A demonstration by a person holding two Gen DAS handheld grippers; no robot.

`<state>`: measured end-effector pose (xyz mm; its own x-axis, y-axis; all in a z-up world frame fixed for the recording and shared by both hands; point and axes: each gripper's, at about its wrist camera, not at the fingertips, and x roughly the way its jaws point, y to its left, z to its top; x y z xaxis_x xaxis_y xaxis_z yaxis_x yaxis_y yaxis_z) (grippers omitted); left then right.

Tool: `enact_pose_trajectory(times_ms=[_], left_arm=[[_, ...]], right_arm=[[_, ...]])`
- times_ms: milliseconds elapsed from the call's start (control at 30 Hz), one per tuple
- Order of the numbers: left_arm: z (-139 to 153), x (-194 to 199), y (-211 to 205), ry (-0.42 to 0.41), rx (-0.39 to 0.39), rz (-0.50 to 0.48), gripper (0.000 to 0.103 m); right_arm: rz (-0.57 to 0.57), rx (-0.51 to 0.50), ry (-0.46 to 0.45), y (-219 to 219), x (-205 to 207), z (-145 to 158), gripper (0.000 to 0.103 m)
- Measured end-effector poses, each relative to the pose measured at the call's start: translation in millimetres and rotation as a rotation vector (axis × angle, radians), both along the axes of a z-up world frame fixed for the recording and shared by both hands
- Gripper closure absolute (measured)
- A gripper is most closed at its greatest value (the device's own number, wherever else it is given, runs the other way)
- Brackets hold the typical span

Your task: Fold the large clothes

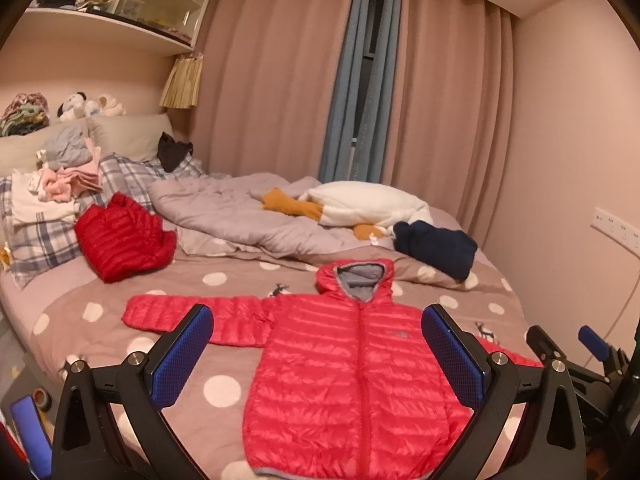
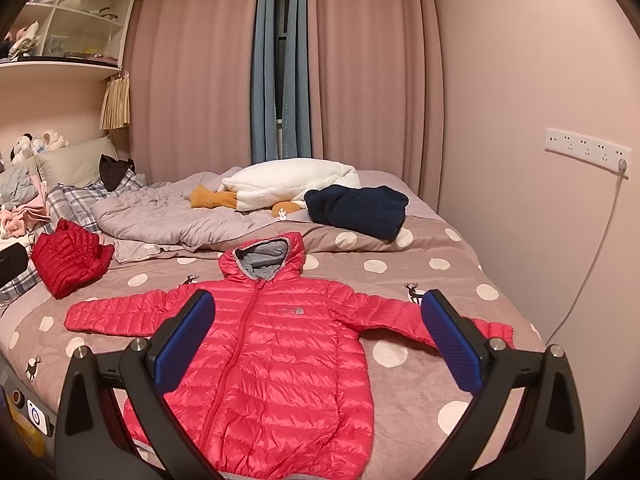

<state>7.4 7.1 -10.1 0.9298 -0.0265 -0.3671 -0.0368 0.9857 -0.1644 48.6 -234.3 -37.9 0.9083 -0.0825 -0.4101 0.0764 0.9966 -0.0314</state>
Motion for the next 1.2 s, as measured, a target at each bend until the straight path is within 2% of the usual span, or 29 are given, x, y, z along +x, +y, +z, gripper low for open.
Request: enact_pose_trajectory(times_ms=[133, 200, 267, 333, 500, 567, 633, 733, 767, 800, 867, 900, 1067, 1167, 1200], left_arm=[[-4, 14, 20, -0.008, -0.056, 0.027, 0.0], [-15, 38, 48, 0.041, -0.148, 0.135, 0.0], [-24, 56, 69, 0.05, -0.193, 0.204, 0.0], [-36, 77, 91, 0.059, -0.212, 0.246, 0.0], [-75, 118, 153, 0.092, -0.259, 0.346, 0.0], [-99, 133, 183, 0.121, -0.323, 0.365, 0.0], [-123, 147, 206, 0.178, -0.377, 0.384, 0.0], [-169, 161, 240, 0.294, -0.447, 0.48, 0.0], [-191, 165, 255, 0.327, -0.511, 0.493, 0.0], [-200, 167, 261, 0.335, -0.548, 0.494, 0.0], [-232, 173, 278, 0.354, -0.683, 0.485, 0.0], [-239, 176, 281, 0.355, -0.722, 0.479, 0.0], [-278, 199, 295, 0.301, -0.933, 0.407, 0.0], [-276, 216, 297, 0.261, -0.941, 0.388, 0.001], [-276, 224, 299, 0.259, -0.976, 0.352, 0.008]], right_arm=[[0.005, 0.038, -0.006, -6, 4, -3, 0.0], [0.009, 0.115, -0.01, -21, 12, -7, 0.0], [-0.03, 0.206, -0.003, -43, 26, -16, 0.0], [-0.13, 0.263, 0.024, -72, 45, -30, 0.0], [-0.351, 0.326, 0.084, -152, 79, -66, 0.0], [-0.442, 0.37, 0.11, -189, 86, -83, 0.0], [-0.546, 0.435, 0.152, -230, 91, -107, 0.0], [-0.654, 0.53, 0.185, -275, 89, -139, 0.001], [-0.692, 0.565, 0.201, -288, 85, -151, 0.001], [-0.725, 0.602, 0.214, -297, 82, -162, 0.001], [-0.787, 0.683, 0.227, -313, 74, -184, 0.003], [-0.81, 0.743, 0.218, -320, 67, -195, 0.004], [-0.847, 1.008, 0.09, -319, 50, -234, 0.005], [-0.754, 1.132, 0.01, -307, 66, -248, 0.005], [-0.736, 1.135, -0.005, -302, 73, -247, 0.006]])
